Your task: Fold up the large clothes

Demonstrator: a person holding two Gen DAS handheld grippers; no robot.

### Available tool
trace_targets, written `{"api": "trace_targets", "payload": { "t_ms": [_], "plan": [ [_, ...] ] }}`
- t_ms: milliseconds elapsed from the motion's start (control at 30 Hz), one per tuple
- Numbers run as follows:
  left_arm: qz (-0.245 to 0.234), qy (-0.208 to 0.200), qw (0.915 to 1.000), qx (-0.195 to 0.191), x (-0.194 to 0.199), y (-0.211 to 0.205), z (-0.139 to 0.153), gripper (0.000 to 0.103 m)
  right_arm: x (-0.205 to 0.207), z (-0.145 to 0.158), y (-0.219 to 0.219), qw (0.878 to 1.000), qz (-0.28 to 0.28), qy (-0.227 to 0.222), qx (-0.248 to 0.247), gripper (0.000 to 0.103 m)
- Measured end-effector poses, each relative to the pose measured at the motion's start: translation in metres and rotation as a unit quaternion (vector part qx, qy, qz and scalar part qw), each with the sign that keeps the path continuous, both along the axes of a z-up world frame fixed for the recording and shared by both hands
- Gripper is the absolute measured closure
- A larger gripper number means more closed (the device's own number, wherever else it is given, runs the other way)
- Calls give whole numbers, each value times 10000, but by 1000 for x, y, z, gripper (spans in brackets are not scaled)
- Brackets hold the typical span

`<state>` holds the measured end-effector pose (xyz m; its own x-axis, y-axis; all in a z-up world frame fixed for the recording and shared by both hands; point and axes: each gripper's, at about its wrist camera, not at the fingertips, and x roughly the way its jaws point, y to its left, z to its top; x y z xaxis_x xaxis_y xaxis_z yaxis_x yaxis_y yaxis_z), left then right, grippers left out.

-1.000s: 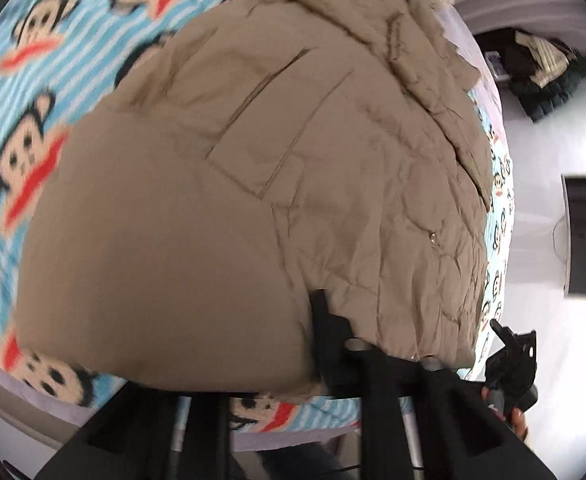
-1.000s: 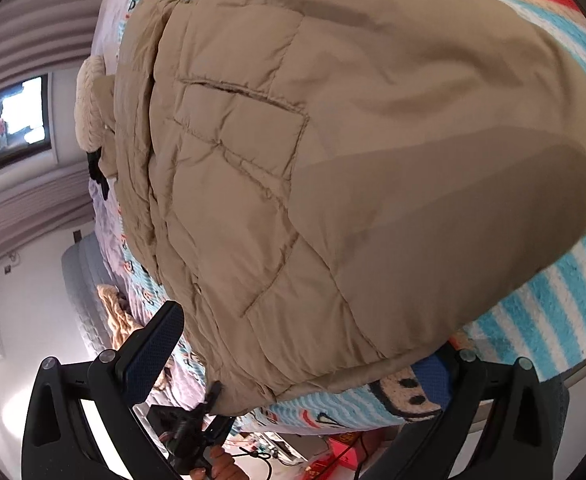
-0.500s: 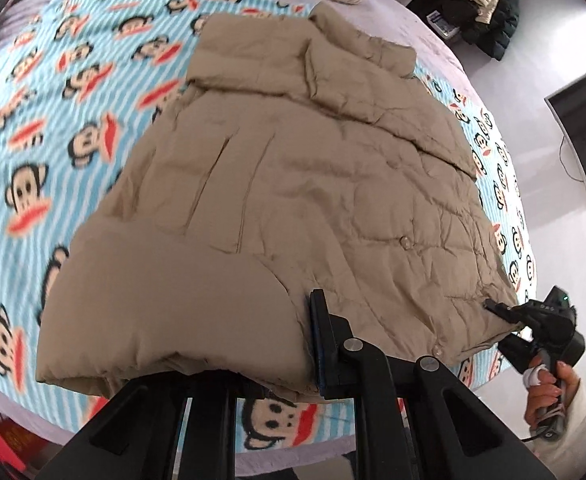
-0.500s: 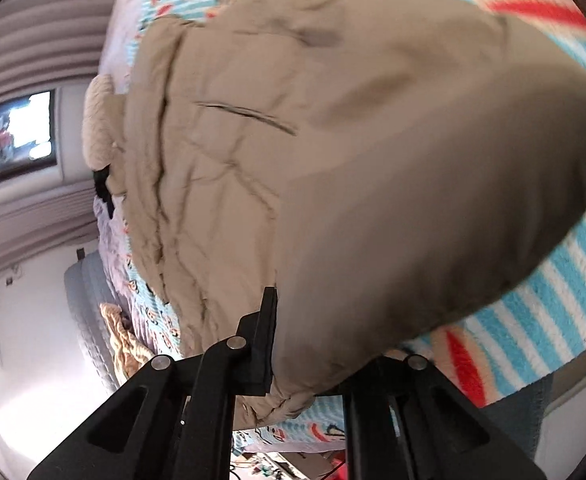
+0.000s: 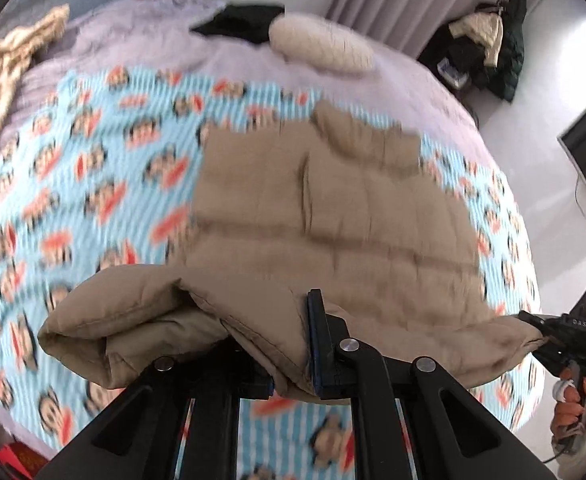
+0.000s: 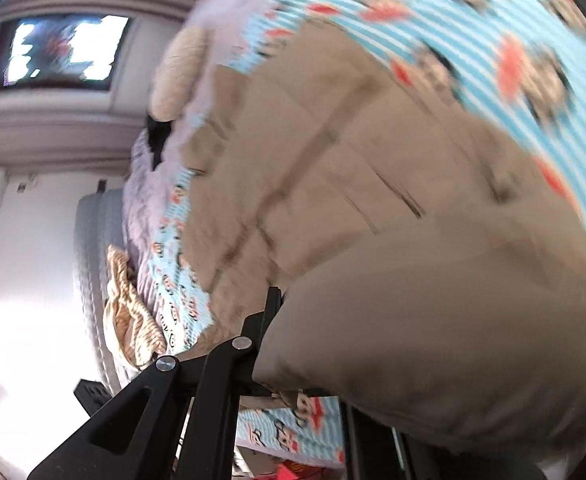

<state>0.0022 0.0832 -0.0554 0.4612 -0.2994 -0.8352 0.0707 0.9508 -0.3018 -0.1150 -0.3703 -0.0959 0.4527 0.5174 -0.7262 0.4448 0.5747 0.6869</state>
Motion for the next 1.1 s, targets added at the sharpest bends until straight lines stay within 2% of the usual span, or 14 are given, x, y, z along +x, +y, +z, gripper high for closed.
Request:
{"api": "trace_targets", "payload": {
  "t_ms": [100, 167, 233, 333, 433, 533, 633, 700, 867, 1100],
  "plan": [
    [19, -291, 9996, 20, 46, -10, 24, 89, 52, 31, -3, 9978, 500, -307, -319, 95],
    [31, -475, 9987, 177, 87, -21, 36, 89, 94, 49, -2, 9924, 900, -472, -686, 95],
    [71, -485, 9984, 296, 122, -29, 37, 89, 137, 63, -3, 9876, 1131, -531, -955, 95],
    [112, -384, 9980, 480, 178, -36, 22, 89, 202, 63, -6, 9811, 1361, -497, -1281, 95],
    [75, -146, 9966, 804, 220, -43, -14, 89, 247, 36, -6, 9805, 1363, -236, -1395, 95],
    [54, 239, 9920, 1241, 247, -52, -69, 89, 270, -5, -4, 9814, 1255, 98, -1452, 95],
    [18, 443, 9888, 1427, 258, -56, -113, 89, 286, -50, -4, 9813, 1162, 398, -1484, 95],
    [-10, 449, 9877, 1500, 264, -58, -130, 89, 292, -72, -7, 9833, 1066, 453, -1404, 95],
    [-42, 442, 9861, 1604, 273, -63, -142, 88, 297, -98, -7, 9861, 922, 474, -1299, 95],
    [-131, 472, 9859, 1597, 270, -61, -134, 88, 295, -89, -8, 9861, 932, 543, -1267, 93]
  ]
}}
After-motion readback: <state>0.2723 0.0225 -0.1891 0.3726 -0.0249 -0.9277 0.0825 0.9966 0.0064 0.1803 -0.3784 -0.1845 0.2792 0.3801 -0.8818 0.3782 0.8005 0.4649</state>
